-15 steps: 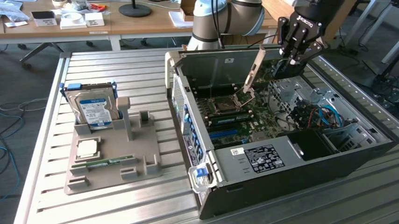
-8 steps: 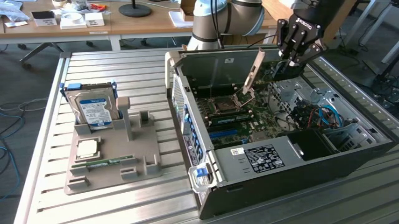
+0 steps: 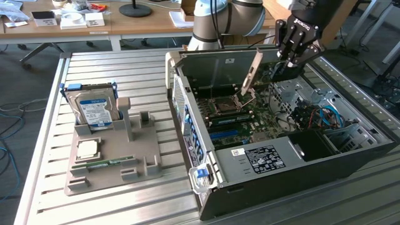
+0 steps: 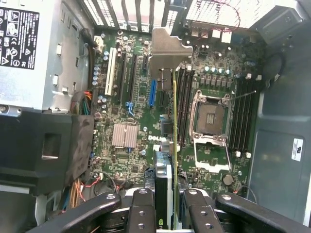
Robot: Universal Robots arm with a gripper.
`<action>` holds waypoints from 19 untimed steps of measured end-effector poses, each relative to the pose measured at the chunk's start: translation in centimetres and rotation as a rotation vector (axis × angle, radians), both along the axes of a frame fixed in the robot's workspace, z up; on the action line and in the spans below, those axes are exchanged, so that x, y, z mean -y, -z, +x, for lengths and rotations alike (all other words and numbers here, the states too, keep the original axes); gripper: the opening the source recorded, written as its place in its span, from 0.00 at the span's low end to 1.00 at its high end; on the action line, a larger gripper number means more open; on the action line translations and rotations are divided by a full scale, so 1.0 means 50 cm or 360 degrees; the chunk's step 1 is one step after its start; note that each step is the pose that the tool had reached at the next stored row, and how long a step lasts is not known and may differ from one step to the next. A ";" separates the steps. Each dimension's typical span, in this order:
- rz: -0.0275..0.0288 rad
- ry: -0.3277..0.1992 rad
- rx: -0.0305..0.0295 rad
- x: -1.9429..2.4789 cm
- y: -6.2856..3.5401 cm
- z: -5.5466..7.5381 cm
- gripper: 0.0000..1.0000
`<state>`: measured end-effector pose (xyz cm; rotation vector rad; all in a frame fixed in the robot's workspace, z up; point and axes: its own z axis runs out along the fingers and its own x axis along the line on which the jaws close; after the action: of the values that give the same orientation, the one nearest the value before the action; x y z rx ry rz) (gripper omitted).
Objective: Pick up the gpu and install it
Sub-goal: 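Insert the gpu into the slot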
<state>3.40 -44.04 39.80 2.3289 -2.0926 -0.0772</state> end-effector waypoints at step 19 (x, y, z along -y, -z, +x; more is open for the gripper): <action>0.00011 0.0145 0.00237 -0.0011 0.038 -0.029 0.27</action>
<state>1.95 -43.98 37.87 2.2408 -2.2052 -0.0615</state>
